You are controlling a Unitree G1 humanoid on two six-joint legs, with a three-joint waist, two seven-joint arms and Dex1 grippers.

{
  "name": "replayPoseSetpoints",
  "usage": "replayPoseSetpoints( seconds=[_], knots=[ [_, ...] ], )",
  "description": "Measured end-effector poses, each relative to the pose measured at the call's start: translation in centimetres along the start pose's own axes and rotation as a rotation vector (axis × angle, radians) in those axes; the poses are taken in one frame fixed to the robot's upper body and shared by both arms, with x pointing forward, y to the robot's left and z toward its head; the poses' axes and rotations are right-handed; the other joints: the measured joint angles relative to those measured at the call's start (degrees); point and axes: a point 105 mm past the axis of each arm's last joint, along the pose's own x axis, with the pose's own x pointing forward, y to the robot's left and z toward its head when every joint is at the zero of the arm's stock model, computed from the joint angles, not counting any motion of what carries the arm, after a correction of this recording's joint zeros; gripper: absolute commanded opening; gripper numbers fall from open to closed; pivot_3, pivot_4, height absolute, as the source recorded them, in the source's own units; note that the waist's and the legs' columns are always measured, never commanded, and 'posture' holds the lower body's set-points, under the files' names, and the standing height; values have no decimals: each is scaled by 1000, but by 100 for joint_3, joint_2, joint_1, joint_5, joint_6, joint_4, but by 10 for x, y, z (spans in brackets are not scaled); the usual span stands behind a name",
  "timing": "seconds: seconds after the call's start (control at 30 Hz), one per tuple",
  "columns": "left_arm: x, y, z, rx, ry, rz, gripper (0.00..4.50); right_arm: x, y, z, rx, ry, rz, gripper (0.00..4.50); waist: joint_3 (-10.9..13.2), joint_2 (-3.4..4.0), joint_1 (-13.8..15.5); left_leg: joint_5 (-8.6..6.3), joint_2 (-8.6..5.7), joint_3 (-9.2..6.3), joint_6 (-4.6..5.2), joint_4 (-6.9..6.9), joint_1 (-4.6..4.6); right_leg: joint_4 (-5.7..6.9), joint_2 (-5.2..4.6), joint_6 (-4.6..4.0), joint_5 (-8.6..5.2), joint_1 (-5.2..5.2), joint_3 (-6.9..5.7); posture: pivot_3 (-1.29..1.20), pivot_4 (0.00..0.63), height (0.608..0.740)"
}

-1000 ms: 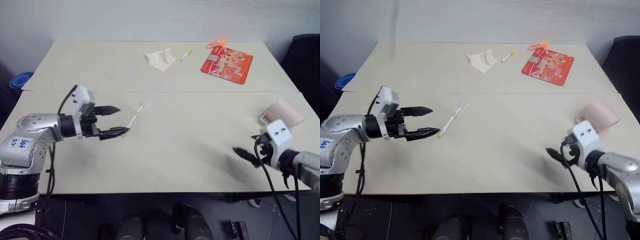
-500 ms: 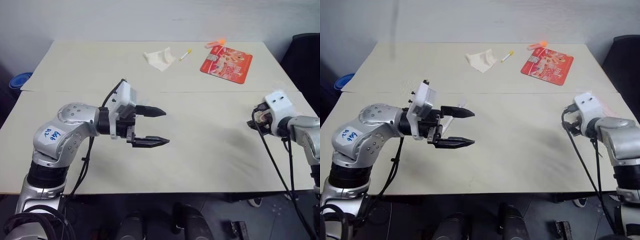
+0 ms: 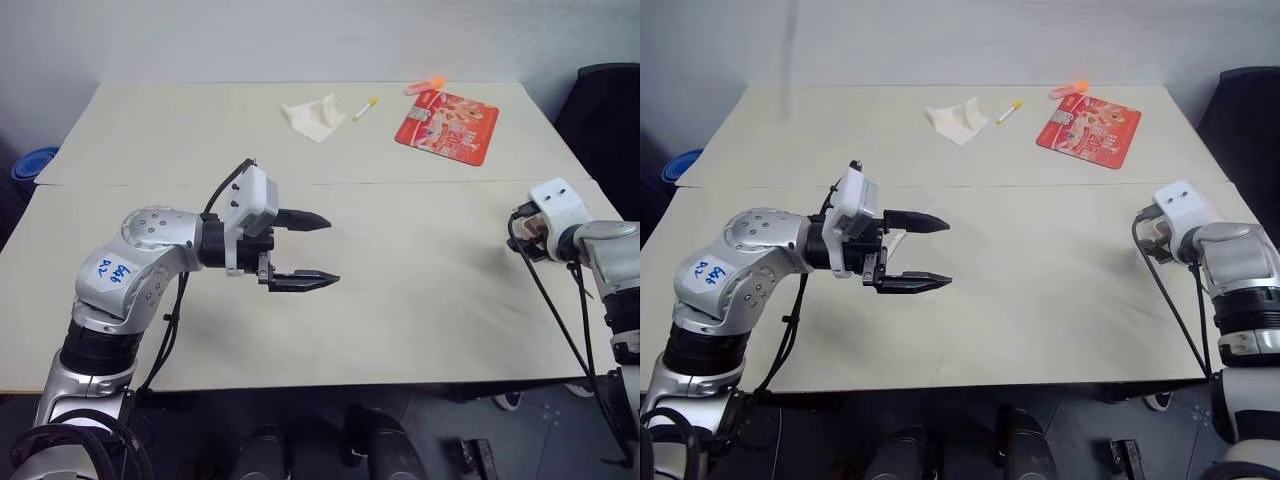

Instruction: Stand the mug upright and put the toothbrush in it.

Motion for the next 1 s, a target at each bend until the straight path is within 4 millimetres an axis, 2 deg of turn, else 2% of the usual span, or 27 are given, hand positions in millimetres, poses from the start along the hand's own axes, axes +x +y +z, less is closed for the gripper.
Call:
replayPoseSetpoints(
  seconds=[0.2,0.4,0.47,0.53,0.63,0.77,0.8,1.0],
  knots=[
    [1,6,11,51,-8,20,4500,11,1,8,34,-21,17,3377,0,0,-35,0,3,5,-1,0,10,6,1,0,0,1,13,0,150,740],
    [0,7,10,54,3,30,4500,18,0,15,58,-40,41,3377,0,0,-118,0,4,6,-2,0,11,10,0,0,0,1,15,0,150,740],
    [0,8,9,57,7,28,4500,20,2,17,72,-41,57,3020,0,0,-137,0,6,6,-2,0,11,11,1,0,0,1,15,0,150,740],
    [-2,9,8,54,10,32,4500,22,4,18,75,-51,71,2470,0,0,-148,0,8,6,-4,-1,13,11,3,0,0,1,16,0,150,740],
    [-4,14,7,45,19,45,4500,24,6,18,97,-66,82,1469,0,0,-144,0,7,6,-4,-1,12,11,1,0,0,1,16,0,150,740],
    [-6,16,16,73,8,53,4500,24,6,20,104,-72,96,235,0,0,-142,0,6,3,-4,-1,12,10,-1,0,0,1,18,0,150,740],
    [-6,16,16,71,9,54,4500,21,5,26,90,-93,96,52,0,0,-141,0,6,2,-4,-1,12,11,-1,0,0,1,18,0,150,740],
    [-7,22,12,59,5,74,4500,18,13,33,13,-151,162,23,0,0,-159,-2,13,2,-8,-1,16,12,4,0,0,1,22,0,150,740]
  ],
)
